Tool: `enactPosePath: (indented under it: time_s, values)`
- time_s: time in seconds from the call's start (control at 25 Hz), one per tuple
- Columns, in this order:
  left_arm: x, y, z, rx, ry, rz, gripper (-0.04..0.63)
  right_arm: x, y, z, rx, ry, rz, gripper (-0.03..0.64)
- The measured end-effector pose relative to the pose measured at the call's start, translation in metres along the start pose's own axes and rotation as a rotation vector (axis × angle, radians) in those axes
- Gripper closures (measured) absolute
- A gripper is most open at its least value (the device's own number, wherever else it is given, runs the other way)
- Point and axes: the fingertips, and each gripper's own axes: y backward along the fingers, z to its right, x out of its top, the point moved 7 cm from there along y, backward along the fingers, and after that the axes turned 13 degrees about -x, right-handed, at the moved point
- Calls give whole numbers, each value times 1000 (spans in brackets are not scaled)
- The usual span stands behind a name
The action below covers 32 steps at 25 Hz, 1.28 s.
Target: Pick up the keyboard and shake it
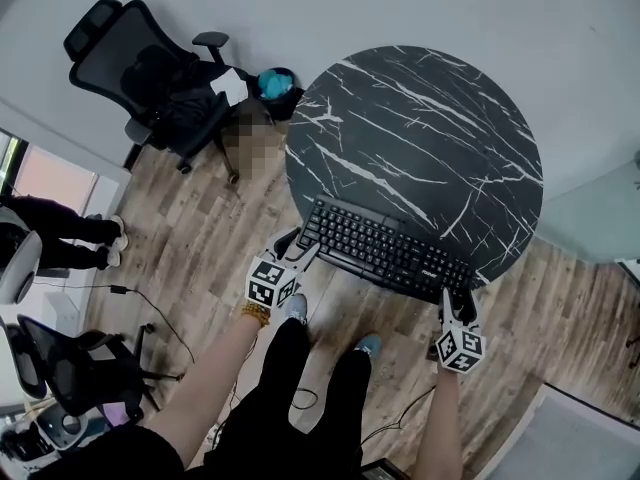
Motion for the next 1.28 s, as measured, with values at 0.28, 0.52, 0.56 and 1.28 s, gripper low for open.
enactPosePath:
  time_s: [0.28,0.52,0.56,1.28]
  values:
    - [-5,10,3,-11,3,-26,359,-6,11,-3,15,-5,-17,367]
    - [-3,12,2,-44,-13,-59,357,-7,13,3,20,-15,-18,367]
    - [-2,13,1,-45,-17,-60,357,-7,13,3,23,-19,-17,367]
    - [-14,12,-27,-99,317,55,357,-19,8,29,55,-319,-62,367]
